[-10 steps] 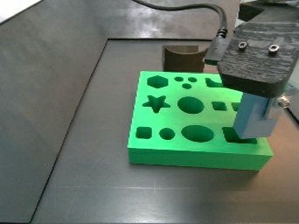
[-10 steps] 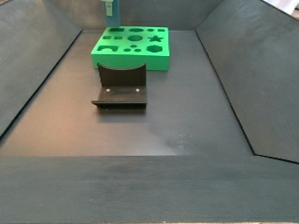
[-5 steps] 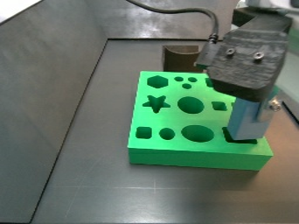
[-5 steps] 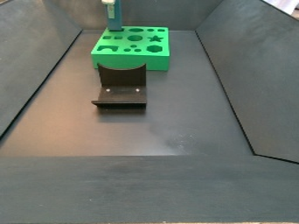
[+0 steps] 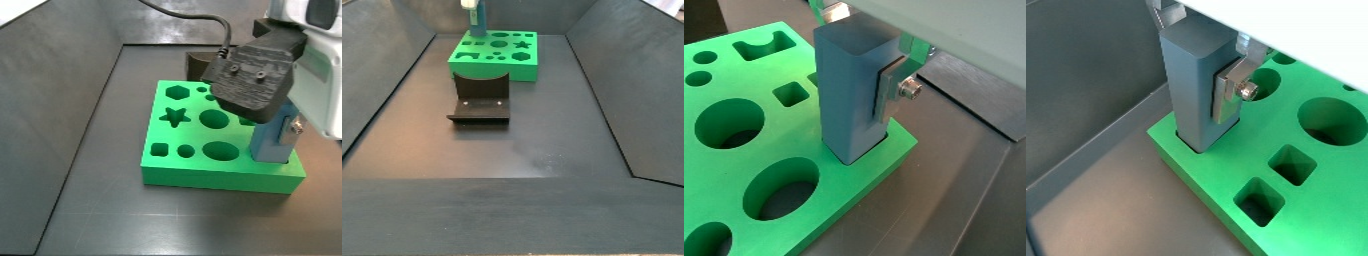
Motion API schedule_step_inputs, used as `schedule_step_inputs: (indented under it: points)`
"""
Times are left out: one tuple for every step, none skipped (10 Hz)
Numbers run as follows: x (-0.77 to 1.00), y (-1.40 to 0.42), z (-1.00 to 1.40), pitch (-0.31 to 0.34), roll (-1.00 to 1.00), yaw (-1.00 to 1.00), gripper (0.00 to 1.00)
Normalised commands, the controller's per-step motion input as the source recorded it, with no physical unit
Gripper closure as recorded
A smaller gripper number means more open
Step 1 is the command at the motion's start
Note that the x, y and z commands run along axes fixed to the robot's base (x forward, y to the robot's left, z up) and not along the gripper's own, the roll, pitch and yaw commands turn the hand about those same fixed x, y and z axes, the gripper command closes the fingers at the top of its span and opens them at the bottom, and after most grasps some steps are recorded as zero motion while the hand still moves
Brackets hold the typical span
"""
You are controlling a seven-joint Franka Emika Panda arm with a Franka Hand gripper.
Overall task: Pick up the rectangle object. Move up. Move to above the board. Insert the rectangle object.
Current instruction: Insert the rectangle object.
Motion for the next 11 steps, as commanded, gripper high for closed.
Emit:
schedule_step_inputs:
  points:
    - [-0.02,0.00,-0.07,0.000,0.02,-0.12,1.00]
    - [-0.13,-0.01,-0.17,-0.027,0.12,-0.12,1.00]
    - [-0.20,-0.15,-0.17,-0.039,0.31,-0.13,1.00]
    - [-0.04,-0.20,-0.29,-0.043,0.28,-0.05,1.00]
    - [-0.03,-0.19,-0.29,-0.049,0.29,-0.05,1.00]
    - [-0.01,-0.21,-0.29,-0.046,0.29,-0.03,1.00]
    - [0.00,-0.23,-0.29,-0.043,0.21,0.00,1.00]
    - [0.03,-0.23,-0.42,-0.060,0.18,0.00,1.00]
    - [0.11,-0.23,-0.62,-0.094,0.17,0.00,1.00]
    - [0.09,-0.21,-0.72,-0.116,0.18,0.00,1.00]
    - [0.03,-0.04,-0.28,0.000,0.13,0.00,1.00]
